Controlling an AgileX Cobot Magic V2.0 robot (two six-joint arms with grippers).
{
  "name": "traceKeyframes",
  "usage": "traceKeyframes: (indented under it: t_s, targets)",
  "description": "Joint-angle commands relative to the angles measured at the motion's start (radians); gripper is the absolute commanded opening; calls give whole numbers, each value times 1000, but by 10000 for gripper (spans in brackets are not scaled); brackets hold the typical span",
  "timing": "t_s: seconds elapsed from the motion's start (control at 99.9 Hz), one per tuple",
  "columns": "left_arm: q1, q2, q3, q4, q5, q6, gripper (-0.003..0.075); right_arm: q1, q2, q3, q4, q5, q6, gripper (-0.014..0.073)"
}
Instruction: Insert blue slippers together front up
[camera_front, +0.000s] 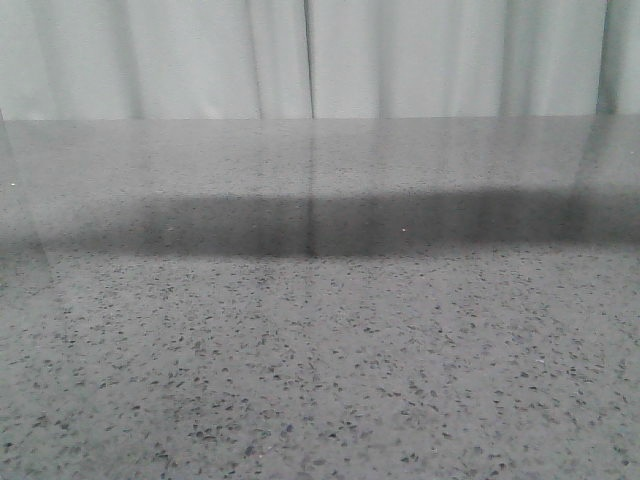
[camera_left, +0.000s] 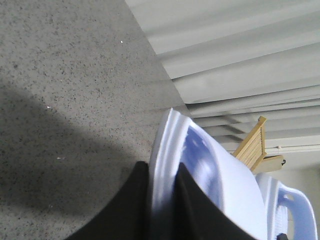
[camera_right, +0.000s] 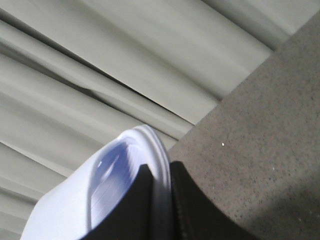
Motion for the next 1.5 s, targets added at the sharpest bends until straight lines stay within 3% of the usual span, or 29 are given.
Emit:
traceKeyframes:
  t_s: [0.0, 0.871, 1.492]
  targets:
    - [-8, -6, -26, -90, 34, 22, 16, -6, -5, -37, 28, -42, -11, -107]
    - [-8, -6, -26, -150, 124, 51, 16, -3, -5, -37, 71, 92, -11, -107]
    - [-44, 46, -26, -252, 177, 65, 16, 2, -3, -37, 79, 84, -11, -107]
